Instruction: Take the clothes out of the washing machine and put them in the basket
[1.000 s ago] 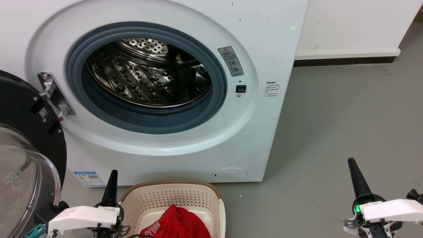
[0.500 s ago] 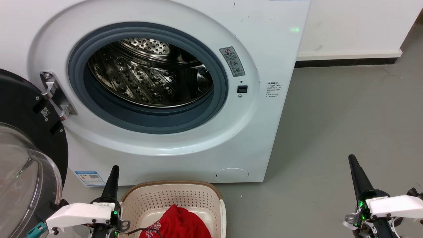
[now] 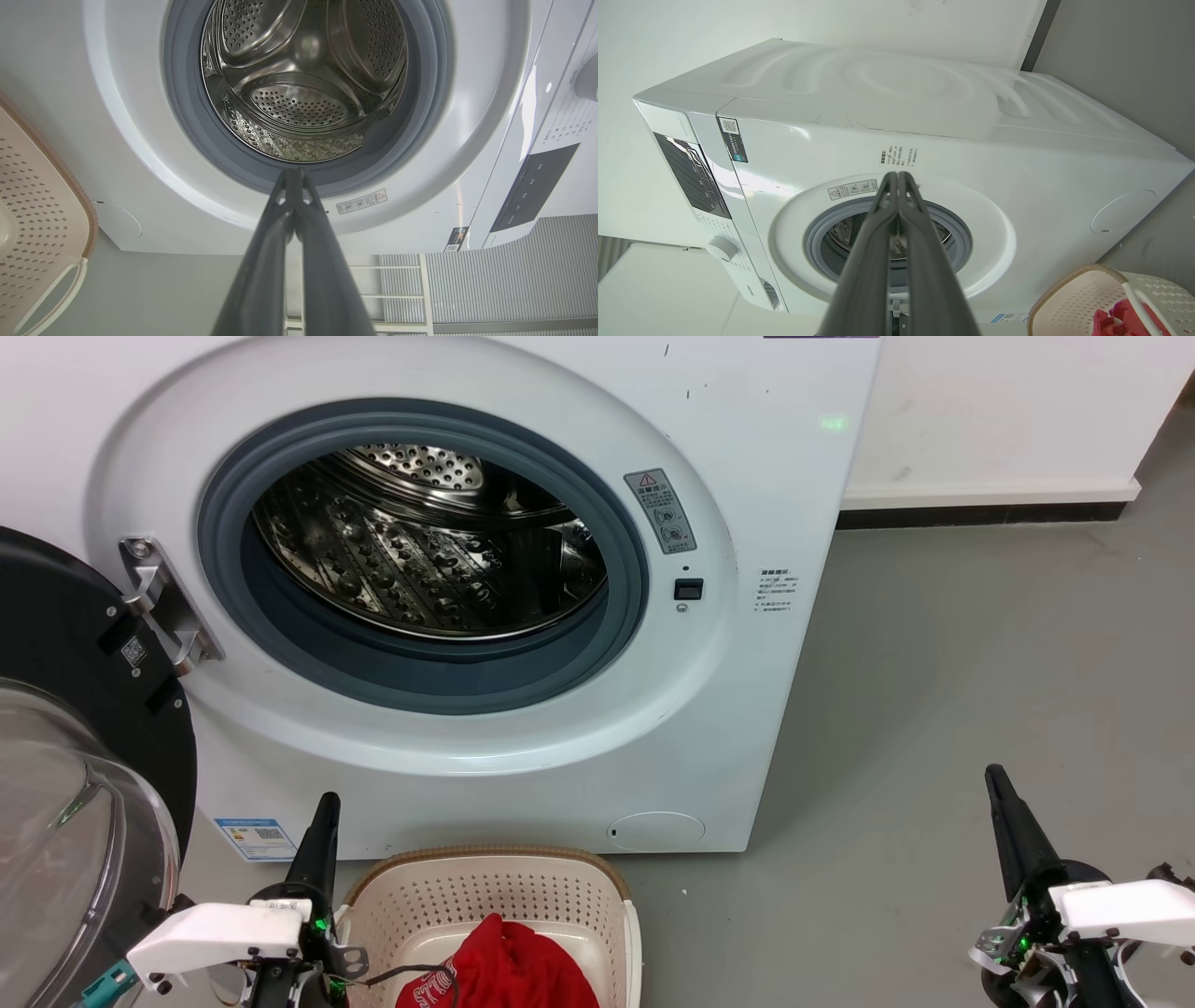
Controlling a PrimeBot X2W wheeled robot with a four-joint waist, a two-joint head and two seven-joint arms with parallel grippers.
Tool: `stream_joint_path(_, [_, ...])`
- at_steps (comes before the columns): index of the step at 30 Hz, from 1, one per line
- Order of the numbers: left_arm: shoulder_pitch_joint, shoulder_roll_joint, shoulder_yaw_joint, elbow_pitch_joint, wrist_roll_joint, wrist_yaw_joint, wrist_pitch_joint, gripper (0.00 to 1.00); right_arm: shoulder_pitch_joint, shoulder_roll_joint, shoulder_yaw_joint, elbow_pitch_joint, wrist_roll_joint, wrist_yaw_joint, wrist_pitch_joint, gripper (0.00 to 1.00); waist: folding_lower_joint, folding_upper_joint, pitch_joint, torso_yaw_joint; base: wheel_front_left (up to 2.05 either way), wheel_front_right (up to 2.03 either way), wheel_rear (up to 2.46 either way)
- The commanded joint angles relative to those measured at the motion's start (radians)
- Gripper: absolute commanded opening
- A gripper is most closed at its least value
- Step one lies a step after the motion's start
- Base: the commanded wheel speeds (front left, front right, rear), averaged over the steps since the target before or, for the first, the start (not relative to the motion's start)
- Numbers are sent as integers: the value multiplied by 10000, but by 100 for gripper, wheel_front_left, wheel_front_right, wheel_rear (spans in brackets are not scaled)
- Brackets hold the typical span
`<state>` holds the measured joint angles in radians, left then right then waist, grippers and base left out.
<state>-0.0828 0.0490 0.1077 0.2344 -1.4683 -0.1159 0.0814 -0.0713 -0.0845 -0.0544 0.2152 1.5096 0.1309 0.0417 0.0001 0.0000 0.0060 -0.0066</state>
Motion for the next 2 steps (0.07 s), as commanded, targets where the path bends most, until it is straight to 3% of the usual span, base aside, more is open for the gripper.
stream_joint_path(1, [-179, 22, 40, 10, -267, -83, 67, 0, -208, 0, -39, 52, 265, -2, 77, 0, 0, 0, -3, 7, 0, 0, 0])
stream_joint_path(2, [-187, 22, 45, 15, -344, -78, 95, 0, -223, 2, -49, 65, 337, -2, 106, 0, 0, 0, -5, 11, 0, 0, 0])
